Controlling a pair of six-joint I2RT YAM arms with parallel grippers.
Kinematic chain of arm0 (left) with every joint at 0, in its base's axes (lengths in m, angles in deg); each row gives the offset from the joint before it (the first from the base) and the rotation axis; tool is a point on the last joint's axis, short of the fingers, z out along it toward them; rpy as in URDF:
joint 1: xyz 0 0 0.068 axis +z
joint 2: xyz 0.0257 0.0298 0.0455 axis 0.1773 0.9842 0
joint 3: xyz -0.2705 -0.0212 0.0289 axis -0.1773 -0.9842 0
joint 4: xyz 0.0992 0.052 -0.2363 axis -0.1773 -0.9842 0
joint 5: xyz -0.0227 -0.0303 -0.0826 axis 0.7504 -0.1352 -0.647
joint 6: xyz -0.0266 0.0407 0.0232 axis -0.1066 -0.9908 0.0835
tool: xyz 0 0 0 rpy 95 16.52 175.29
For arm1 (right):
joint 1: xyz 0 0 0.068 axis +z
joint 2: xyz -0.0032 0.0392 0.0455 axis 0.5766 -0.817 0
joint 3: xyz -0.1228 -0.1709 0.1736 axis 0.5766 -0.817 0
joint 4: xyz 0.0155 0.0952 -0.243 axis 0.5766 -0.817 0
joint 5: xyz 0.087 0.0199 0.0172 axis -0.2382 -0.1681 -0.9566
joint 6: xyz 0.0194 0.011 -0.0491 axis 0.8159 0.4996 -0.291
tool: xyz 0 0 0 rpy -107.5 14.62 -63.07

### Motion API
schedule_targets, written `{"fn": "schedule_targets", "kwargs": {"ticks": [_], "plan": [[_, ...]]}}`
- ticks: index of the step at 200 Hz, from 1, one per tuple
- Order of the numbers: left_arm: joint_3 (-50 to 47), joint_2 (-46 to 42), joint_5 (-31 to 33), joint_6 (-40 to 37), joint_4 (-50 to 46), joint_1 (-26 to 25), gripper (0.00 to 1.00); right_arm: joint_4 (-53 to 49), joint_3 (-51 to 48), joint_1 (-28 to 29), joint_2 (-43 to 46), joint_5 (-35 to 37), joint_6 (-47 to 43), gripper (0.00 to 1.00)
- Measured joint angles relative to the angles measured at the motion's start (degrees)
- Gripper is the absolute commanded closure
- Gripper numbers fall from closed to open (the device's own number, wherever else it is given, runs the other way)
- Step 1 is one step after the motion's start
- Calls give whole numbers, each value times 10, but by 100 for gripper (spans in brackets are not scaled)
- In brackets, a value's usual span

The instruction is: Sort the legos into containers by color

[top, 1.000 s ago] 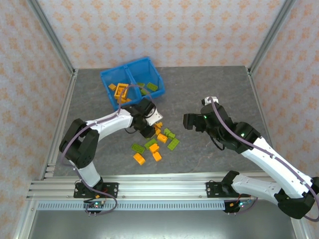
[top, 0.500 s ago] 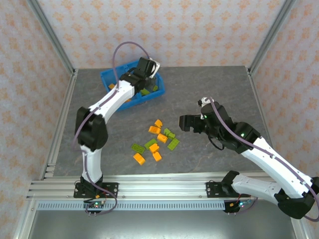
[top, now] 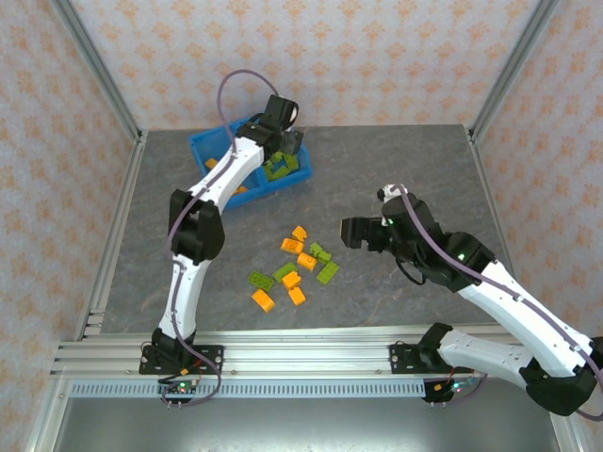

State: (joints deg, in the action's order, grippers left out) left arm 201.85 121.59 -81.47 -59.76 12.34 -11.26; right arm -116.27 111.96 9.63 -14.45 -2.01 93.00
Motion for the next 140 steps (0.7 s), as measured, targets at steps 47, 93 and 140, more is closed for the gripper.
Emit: {"fn": "schedule_targets", "kwargs": {"ticks": [47,93,140], "plan": [[-250,-343,-126,-11,38,-9,19,23,5,2,-159,-34,-75,3],[-452,-633,-245,-118,1,-13,0,91,27,4,-332,-87,-172,10],[-628,-780,-306,-201,-122,-24,0,136,129,-1,-503,-106,-241,24]]}}
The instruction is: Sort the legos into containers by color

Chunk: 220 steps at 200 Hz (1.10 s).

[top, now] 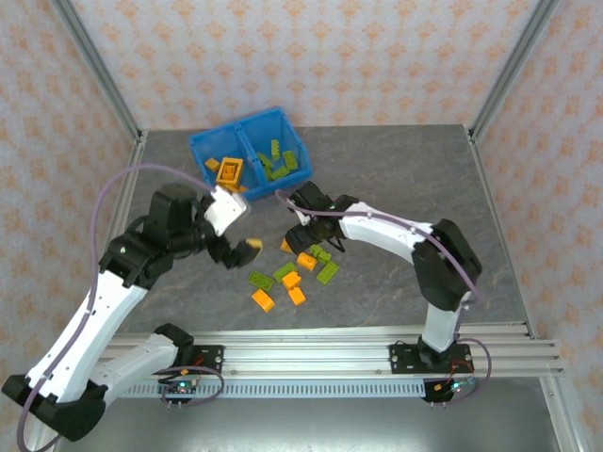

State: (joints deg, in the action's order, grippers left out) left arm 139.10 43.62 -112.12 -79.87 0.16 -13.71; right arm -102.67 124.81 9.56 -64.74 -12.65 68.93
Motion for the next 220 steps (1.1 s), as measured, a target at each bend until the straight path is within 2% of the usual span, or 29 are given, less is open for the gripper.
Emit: {"fn": "schedule_targets", "kwargs": {"ticks": [37,69,86,108,121,142,173,220], "plan": [[-72,-73,-56,-28,-45,-1,0,28,43,-17,-73,-2,-20,34],[-94,-90,-87,-42,-66,-1,0,37,45,-33,-101,-13,-33,47],[-94,-89,-92,-48,-68,-1,0,39,62,-37,-120,-33,-39,54],[-94,-83,-92,-48,-68,-1,0,38,88,-37,-150,-56,-38,69],[-94,-78,-92,-47,-67,-1,0,36,110,-37,-160,-65,-39,74],[-94,-76,-90,-45,-66,-1,0,33,120,-37,-167,-69,-36,76],[-97,-100,-49,-37,-58,-1,0,23,123,-37,-150,-69,-9,75],[-110,-211,110,4,-14,-1,0,91,158,-10,-58,-71,103,78]]}}
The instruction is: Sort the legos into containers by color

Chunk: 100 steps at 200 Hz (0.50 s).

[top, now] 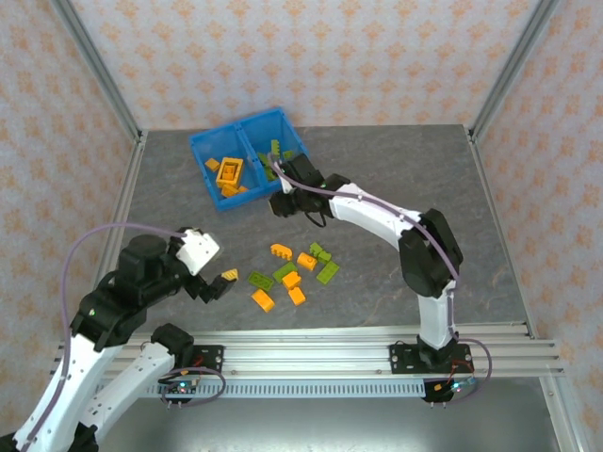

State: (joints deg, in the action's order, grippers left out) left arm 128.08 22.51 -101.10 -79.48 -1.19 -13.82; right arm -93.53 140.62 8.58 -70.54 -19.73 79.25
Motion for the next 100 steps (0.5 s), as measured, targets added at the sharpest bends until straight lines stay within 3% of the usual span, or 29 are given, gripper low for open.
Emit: {"fn": "schedule_targets", "kwargs": {"ticks": [38,100], "plan": [[-22,-32,61,31,16,0,0,80,129,35,-66,27,100,76],[-83,-84,206,150,39,0,0,7,552,44,-407,94,133,70]]}}
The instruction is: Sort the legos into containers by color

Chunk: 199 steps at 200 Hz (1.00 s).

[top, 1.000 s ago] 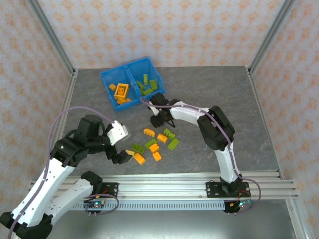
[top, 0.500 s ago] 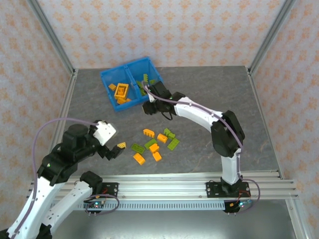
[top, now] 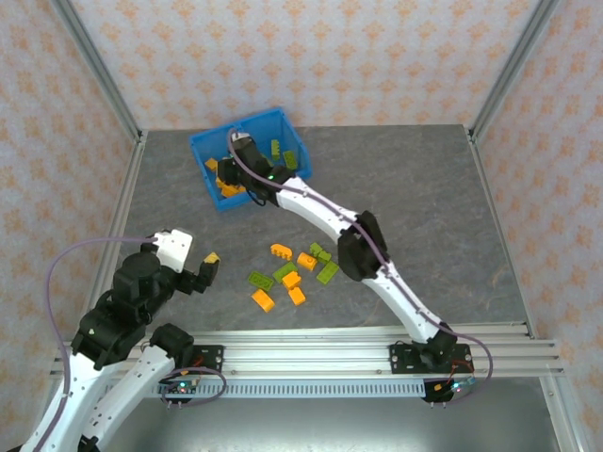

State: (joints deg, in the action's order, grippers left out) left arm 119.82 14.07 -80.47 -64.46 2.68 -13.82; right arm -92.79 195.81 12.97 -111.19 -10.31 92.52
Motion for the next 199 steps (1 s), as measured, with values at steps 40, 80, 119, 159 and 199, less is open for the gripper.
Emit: {"fn": "schedule_targets", "kwargs": {"ticks": [40,80,119,159,199], "plan": [[-16,-7,0,42,14,0,0,-16,49,0,-71,-10,4,42],[-23,4,21,85,16,0,0,-31,57,0,-55,-42,-1,40],[-20,73,31,167,20,0,1,-94,-46,0,101,-45,-27,36],[20,233,-25,290,32,-17,1,-82,-377,-2,458,-13,-90,23],[59,387,-37,475,62,-79,6,-68,-656,-18,749,102,-116,16]]}}
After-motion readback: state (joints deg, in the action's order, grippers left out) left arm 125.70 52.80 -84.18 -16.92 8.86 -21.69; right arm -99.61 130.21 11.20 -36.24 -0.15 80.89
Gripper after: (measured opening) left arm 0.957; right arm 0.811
